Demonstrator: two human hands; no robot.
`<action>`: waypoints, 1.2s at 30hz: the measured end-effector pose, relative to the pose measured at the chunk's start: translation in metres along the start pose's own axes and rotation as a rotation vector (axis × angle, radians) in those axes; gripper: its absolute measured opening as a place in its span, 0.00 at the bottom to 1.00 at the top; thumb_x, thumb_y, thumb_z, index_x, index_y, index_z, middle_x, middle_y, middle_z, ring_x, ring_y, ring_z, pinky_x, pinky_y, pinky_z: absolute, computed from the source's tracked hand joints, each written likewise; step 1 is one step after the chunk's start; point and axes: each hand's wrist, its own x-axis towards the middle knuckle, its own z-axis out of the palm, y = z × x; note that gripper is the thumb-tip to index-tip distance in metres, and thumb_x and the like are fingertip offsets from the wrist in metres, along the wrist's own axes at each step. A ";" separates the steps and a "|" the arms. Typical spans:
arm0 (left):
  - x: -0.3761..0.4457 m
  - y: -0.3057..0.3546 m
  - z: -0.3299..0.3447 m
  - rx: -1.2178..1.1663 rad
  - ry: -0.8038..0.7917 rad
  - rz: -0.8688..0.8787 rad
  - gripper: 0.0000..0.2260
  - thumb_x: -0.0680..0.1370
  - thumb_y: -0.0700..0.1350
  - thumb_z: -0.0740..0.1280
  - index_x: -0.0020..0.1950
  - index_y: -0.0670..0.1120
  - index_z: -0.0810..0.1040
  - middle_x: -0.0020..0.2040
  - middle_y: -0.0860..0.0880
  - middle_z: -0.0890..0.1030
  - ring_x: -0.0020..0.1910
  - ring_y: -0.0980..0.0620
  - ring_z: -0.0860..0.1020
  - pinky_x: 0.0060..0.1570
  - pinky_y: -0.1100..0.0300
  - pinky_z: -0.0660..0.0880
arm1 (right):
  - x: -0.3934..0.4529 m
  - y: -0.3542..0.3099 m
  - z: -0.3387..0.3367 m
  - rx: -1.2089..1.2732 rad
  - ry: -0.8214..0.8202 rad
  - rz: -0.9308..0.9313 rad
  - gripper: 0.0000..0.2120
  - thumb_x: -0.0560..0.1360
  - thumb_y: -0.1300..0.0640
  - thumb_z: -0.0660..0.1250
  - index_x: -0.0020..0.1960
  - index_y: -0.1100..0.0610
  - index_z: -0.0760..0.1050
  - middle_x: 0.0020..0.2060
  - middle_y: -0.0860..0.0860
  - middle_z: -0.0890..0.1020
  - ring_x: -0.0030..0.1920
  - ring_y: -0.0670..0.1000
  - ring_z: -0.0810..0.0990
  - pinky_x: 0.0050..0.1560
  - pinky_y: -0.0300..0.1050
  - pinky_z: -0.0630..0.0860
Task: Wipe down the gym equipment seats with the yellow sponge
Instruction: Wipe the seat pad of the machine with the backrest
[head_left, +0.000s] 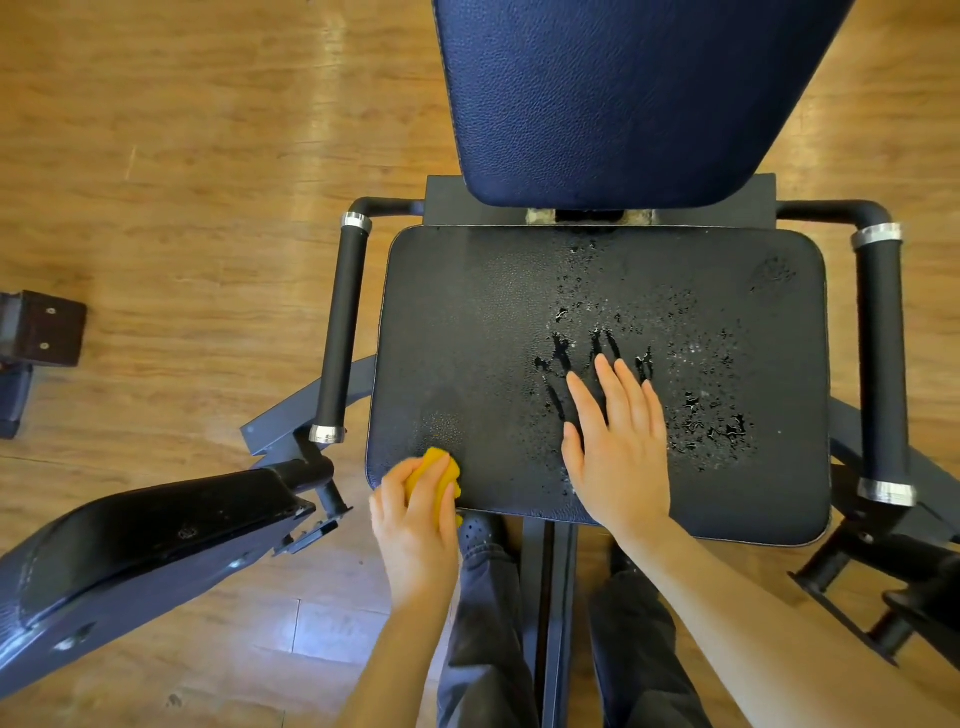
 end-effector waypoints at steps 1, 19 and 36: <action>-0.008 -0.002 -0.002 -0.039 -0.004 -0.039 0.12 0.79 0.44 0.64 0.62 0.45 0.80 0.60 0.48 0.72 0.57 0.61 0.66 0.42 0.45 0.78 | 0.000 0.000 0.000 -0.003 -0.004 0.001 0.23 0.80 0.50 0.53 0.73 0.55 0.66 0.74 0.58 0.64 0.75 0.58 0.58 0.75 0.58 0.55; 0.010 0.019 0.005 0.041 0.004 0.043 0.12 0.78 0.46 0.64 0.58 0.45 0.82 0.57 0.47 0.75 0.50 0.48 0.71 0.50 0.56 0.72 | -0.001 0.000 -0.004 -0.022 -0.051 0.012 0.24 0.80 0.49 0.52 0.74 0.55 0.65 0.75 0.58 0.63 0.76 0.58 0.57 0.75 0.58 0.55; 0.026 0.036 0.019 0.103 -0.026 0.088 0.13 0.79 0.48 0.62 0.58 0.46 0.82 0.57 0.45 0.76 0.50 0.46 0.73 0.49 0.55 0.71 | 0.000 0.001 -0.001 -0.004 -0.025 0.008 0.24 0.79 0.50 0.54 0.74 0.55 0.65 0.75 0.58 0.63 0.76 0.58 0.58 0.75 0.57 0.54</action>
